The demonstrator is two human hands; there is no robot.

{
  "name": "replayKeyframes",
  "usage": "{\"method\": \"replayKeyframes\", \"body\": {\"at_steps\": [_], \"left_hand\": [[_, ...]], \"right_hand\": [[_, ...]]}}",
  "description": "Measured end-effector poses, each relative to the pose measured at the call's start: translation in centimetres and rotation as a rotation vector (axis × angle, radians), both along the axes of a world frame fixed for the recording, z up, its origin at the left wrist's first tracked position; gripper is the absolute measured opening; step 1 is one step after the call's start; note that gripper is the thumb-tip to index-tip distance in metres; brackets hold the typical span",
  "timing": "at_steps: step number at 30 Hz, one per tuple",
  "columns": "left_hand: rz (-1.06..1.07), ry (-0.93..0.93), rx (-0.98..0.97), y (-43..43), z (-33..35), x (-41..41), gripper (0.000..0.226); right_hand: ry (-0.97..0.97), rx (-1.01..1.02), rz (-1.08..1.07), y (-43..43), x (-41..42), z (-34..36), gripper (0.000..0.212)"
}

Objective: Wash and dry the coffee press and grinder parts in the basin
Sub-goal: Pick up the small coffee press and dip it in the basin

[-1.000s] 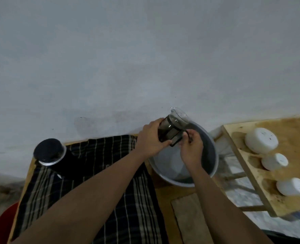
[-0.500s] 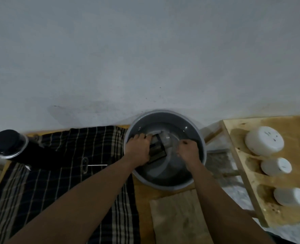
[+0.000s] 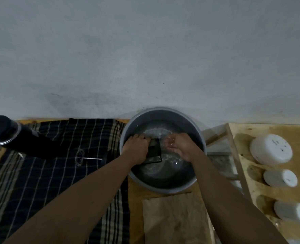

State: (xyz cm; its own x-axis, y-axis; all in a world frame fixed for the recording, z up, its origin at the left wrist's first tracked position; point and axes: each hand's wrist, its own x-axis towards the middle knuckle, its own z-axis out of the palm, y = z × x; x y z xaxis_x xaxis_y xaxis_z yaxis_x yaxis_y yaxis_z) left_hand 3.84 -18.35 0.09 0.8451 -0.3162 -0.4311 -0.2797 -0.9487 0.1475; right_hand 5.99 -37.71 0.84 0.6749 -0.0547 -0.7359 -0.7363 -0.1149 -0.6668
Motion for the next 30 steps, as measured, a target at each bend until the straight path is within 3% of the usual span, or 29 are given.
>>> {"method": "replayKeyframes", "body": {"at_steps": [8,13,16,18,23,26,30], "left_hand": [[-0.034,-0.034,0.036,-0.3,-0.9,-0.1,0.077],[-0.027,-0.049,0.036,-0.3,-1.5,-0.1,0.073],[-0.020,-0.056,0.029,-0.4,-1.5,-0.1,0.073],[-0.008,-0.033,0.003,-0.3,-1.5,-0.1,0.075],[0.237,0.223,-0.355,0.0,-1.8,0.8,0.082],[0.460,0.446,-0.525,0.2,-0.8,1.7,0.092],[0.602,0.841,-0.717,0.7,0.5,2.5,0.072]], "right_hand": [[-0.046,-0.276,-0.061,-2.5,-0.2,-1.5,0.029],[-0.057,-0.145,0.105,-0.2,-0.1,-1.2,0.016],[-0.069,-0.065,0.016,-0.3,0.2,-0.4,0.019],[-0.091,-0.143,0.025,-1.0,0.1,-0.5,0.023],[-0.053,-0.276,0.299,-0.9,-1.6,0.2,0.020],[-0.196,-0.281,0.258,-0.7,-1.4,0.9,0.020],[-0.209,-0.183,0.141,-0.9,-0.7,0.8,0.013]]}}
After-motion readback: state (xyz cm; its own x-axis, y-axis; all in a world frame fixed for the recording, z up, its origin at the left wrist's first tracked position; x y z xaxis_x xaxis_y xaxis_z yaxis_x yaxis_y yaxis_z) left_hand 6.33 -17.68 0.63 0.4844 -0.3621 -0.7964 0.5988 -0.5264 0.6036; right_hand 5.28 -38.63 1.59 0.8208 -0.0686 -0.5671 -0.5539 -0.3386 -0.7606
